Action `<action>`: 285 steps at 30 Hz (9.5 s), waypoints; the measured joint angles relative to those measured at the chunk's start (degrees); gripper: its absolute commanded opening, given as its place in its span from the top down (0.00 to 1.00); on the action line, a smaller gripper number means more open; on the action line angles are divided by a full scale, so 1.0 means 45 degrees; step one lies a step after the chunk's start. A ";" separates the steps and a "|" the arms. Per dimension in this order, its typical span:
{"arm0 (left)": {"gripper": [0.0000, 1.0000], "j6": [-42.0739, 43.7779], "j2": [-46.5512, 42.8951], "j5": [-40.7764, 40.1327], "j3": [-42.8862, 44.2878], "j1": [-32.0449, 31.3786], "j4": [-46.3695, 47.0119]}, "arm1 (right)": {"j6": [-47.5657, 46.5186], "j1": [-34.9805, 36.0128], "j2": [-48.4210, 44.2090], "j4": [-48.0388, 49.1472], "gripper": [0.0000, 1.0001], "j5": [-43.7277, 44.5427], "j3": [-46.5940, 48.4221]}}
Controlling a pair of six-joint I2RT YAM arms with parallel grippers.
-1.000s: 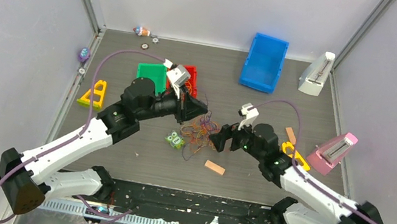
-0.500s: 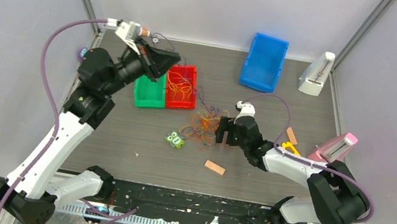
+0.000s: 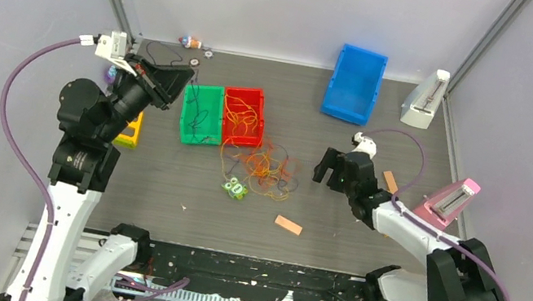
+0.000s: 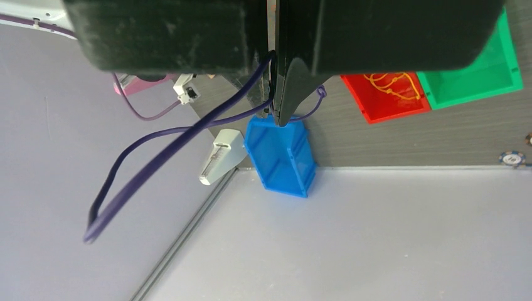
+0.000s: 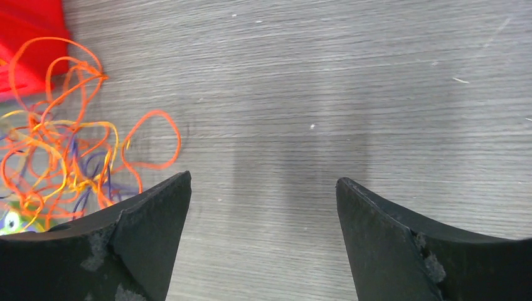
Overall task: Untangle the cables
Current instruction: Untie the cable, then place the cable in the bin, then untie the cable.
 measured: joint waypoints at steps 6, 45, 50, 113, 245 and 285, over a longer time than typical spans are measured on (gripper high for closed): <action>1.00 -0.0058 0.0185 0.0306 -0.0063 0.0146 -0.0369 | -0.0957 0.0049 -0.0515 0.0884 0.03 -0.2526 -0.0175; 1.00 0.1273 -0.0933 -0.1171 0.1855 0.0170 -0.2909 | -0.0180 0.1744 0.4886 -0.0092 0.94 0.0398 0.3050; 1.00 0.1307 -0.0792 -0.1379 0.0937 0.0170 -0.2851 | 0.0243 -0.0092 0.2909 -0.0384 0.94 0.0248 0.1423; 1.00 0.1554 0.7106 -0.1569 0.5654 0.0918 -0.1166 | -0.3575 0.1171 -0.0772 0.1700 0.02 -0.6397 0.2395; 0.04 0.3366 0.2448 -0.3983 -0.9840 -0.5425 0.4906 | -0.1229 0.1137 0.1676 0.1205 0.04 -0.4031 -0.0073; 0.15 0.4668 1.0108 -0.3269 -0.3560 -0.8024 0.4945 | -0.2322 0.1773 0.1219 0.0583 0.27 0.0695 0.0656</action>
